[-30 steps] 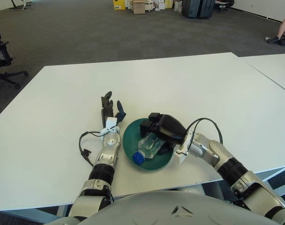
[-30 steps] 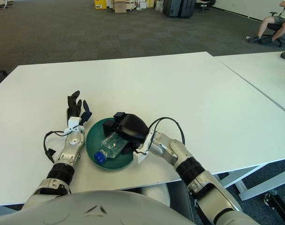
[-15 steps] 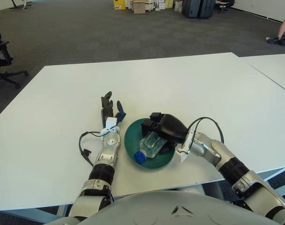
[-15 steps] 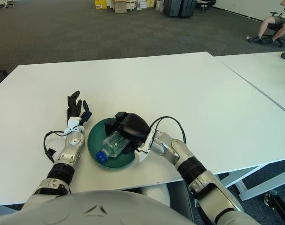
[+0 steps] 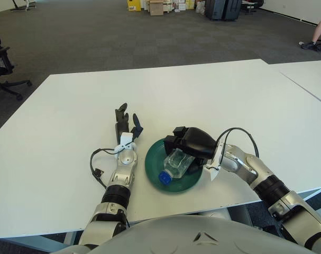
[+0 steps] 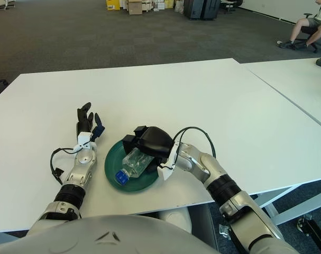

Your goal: Put the bottle into the plate.

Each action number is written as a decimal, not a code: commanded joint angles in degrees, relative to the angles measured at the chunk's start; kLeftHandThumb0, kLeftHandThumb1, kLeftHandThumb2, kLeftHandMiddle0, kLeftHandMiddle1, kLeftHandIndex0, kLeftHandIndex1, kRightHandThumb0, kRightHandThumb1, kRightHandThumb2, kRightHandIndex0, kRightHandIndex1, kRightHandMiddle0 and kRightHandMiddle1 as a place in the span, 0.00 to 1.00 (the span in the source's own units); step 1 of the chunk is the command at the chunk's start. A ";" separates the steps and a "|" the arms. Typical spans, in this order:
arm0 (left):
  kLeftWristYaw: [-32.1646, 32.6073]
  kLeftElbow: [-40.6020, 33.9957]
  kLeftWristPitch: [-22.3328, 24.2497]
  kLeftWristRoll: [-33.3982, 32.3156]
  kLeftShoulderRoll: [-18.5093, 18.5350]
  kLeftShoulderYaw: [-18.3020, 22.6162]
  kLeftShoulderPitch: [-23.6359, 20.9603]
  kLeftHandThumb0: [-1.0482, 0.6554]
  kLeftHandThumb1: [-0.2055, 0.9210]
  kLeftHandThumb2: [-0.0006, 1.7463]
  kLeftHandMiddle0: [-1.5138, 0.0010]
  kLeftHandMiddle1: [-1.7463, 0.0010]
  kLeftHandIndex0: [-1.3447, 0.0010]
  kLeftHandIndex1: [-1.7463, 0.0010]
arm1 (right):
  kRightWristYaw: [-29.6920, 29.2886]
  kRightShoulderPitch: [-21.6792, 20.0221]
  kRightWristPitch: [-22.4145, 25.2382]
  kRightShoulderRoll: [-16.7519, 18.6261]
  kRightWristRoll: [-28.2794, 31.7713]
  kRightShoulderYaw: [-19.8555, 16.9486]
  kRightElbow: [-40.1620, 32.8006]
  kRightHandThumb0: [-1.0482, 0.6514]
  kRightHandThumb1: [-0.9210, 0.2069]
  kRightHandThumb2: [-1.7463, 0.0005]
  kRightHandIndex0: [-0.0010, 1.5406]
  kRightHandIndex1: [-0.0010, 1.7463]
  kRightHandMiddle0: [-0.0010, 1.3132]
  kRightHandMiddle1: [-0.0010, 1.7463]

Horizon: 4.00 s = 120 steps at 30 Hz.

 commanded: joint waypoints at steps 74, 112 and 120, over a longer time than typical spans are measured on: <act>1.71 2.99 -3.08 0.06 -0.74 -0.29 -1.15 0.14 1.00 0.52 0.74 1.00 1.00 0.56 | 6.56 -7.11 -2.90 -4.57 0.60 -2.53 -3.66 0.62 0.69 0.14 0.49 0.97 0.39 1.00; 2.26 5.71 -5.20 -1.39 -1.55 0.58 -2.21 0.15 1.00 0.49 0.73 0.99 1.00 0.55 | 13.96 -9.98 -0.66 -2.21 1.38 -1.86 -7.54 0.62 0.68 0.14 0.49 0.97 0.39 1.00; 3.59 6.52 -5.69 -0.29 -1.25 0.37 -2.52 0.15 1.00 0.50 0.73 0.99 1.00 0.56 | 14.36 -9.28 -0.58 -1.65 0.74 -0.99 -6.76 0.62 0.68 0.15 0.49 0.96 0.39 1.00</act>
